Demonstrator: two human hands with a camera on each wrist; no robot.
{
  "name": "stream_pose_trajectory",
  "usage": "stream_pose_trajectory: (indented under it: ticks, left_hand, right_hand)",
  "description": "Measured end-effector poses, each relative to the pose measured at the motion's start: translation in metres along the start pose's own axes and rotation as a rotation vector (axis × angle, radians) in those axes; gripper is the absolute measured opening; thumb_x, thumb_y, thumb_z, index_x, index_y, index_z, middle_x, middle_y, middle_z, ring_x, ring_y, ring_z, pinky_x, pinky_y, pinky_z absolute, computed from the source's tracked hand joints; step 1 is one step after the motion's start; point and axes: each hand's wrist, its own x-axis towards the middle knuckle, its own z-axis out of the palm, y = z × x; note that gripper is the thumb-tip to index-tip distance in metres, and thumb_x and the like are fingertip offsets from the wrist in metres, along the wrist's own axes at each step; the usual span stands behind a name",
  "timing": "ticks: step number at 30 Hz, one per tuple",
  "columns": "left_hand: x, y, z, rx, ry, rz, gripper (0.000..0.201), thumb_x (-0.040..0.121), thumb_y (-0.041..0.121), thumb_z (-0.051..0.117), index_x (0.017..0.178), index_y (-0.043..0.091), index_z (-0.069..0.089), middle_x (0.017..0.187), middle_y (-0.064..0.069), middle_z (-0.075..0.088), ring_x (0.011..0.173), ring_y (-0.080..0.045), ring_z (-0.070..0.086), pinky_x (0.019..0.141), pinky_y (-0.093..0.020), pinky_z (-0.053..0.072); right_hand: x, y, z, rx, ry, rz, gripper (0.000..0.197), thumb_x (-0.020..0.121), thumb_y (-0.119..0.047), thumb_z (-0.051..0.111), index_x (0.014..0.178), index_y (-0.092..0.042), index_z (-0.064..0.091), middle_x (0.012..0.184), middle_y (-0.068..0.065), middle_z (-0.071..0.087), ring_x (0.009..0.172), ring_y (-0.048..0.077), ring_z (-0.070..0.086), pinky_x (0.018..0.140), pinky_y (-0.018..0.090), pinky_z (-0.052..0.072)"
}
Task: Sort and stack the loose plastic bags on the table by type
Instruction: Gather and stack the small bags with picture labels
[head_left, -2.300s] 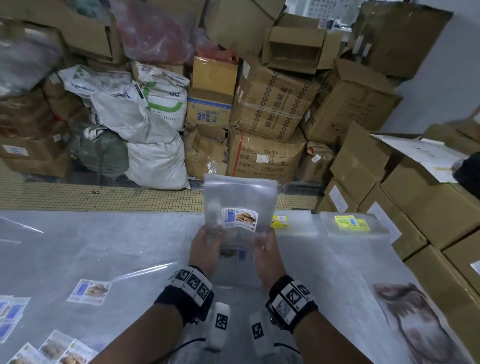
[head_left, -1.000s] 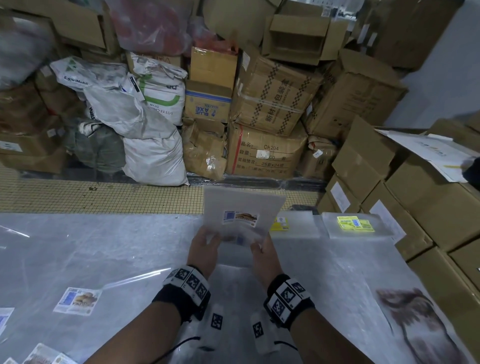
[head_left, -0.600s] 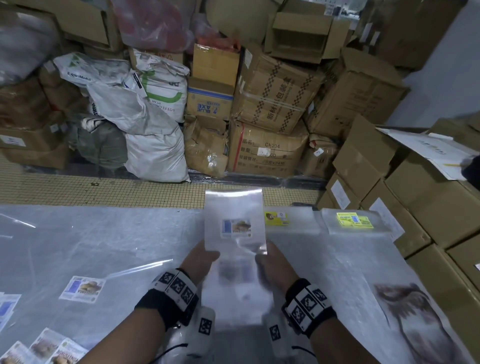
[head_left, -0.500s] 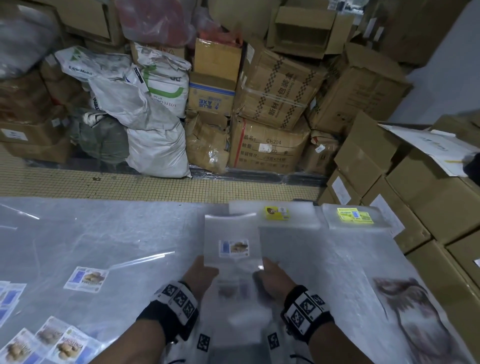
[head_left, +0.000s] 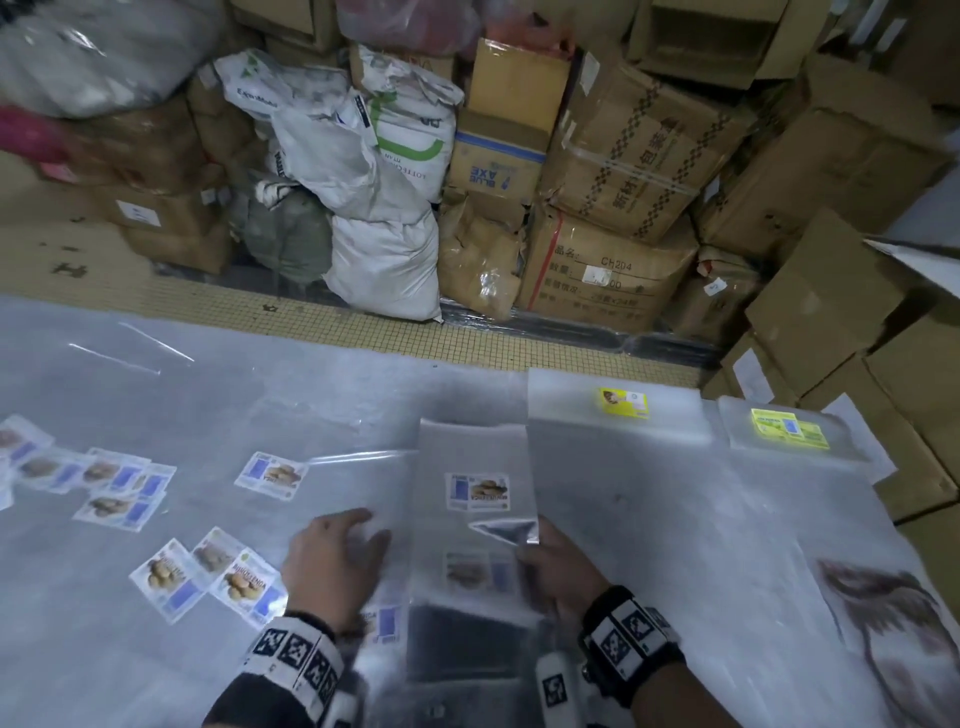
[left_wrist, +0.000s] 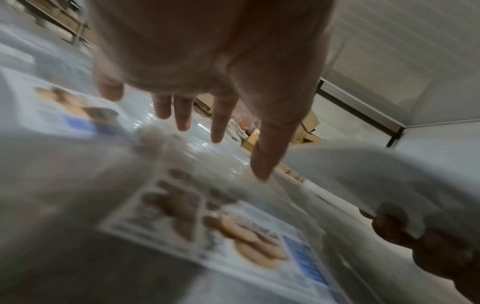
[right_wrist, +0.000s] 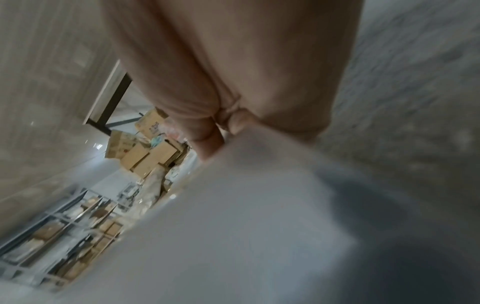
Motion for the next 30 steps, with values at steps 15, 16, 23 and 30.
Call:
stream_pose_trajectory:
  ticks: [15, 16, 23, 30]
  left_hand:
    - [-0.008, -0.053, -0.030, 0.213, -0.363, 0.020, 0.090, 0.082, 0.027, 0.064, 0.154, 0.031, 0.011, 0.163, 0.001, 0.000, 0.150, -0.026, 0.001, 0.122, -0.044, 0.005]
    - [-0.007, -0.055, -0.032, 0.164, -0.363, 0.018, 0.087, 0.083, 0.022, 0.061, 0.154, 0.030, 0.012, 0.163, 0.000, 0.001, 0.149, -0.026, 0.002, 0.122, -0.043, 0.005]
    - [-0.004, -0.060, -0.039, 0.072, -0.476, 0.078, 0.079, 0.090, 0.024, 0.055, 0.155, 0.029, 0.011, 0.163, -0.003, -0.007, 0.149, -0.029, -0.004, 0.121, -0.042, 0.006]
    - [0.006, -0.068, -0.042, -0.087, -0.460, 0.111, 0.075, 0.088, 0.020, 0.062, 0.152, 0.022, 0.025, 0.162, -0.001, 0.013, 0.148, -0.021, 0.013, 0.121, -0.036, 0.015]
  right_hand:
    - [0.004, -0.012, 0.107, -0.282, 0.170, 0.036, 0.029, 0.086, -0.014, 0.042, 0.106, -0.028, 0.058, 0.105, -0.010, 0.066, 0.099, 0.012, 0.063, 0.090, 0.034, 0.052]
    - [0.012, -0.001, 0.111, -0.290, 0.194, 0.038, 0.028, 0.086, -0.017, 0.043, 0.106, -0.029, 0.060, 0.106, -0.011, 0.066, 0.101, 0.010, 0.063, 0.090, 0.031, 0.052]
    - [0.060, 0.059, 0.131, -0.326, 0.326, 0.062, 0.040, 0.070, -0.027, 0.041, 0.102, -0.026, 0.065, 0.103, -0.007, 0.065, 0.098, 0.014, 0.064, 0.084, 0.035, 0.058]
    - [-0.004, -0.013, 0.155, -0.116, 0.377, 0.021, 0.041, 0.077, -0.003, 0.042, 0.107, -0.021, 0.062, 0.103, 0.003, 0.069, 0.093, 0.026, 0.067, 0.080, 0.040, 0.058]
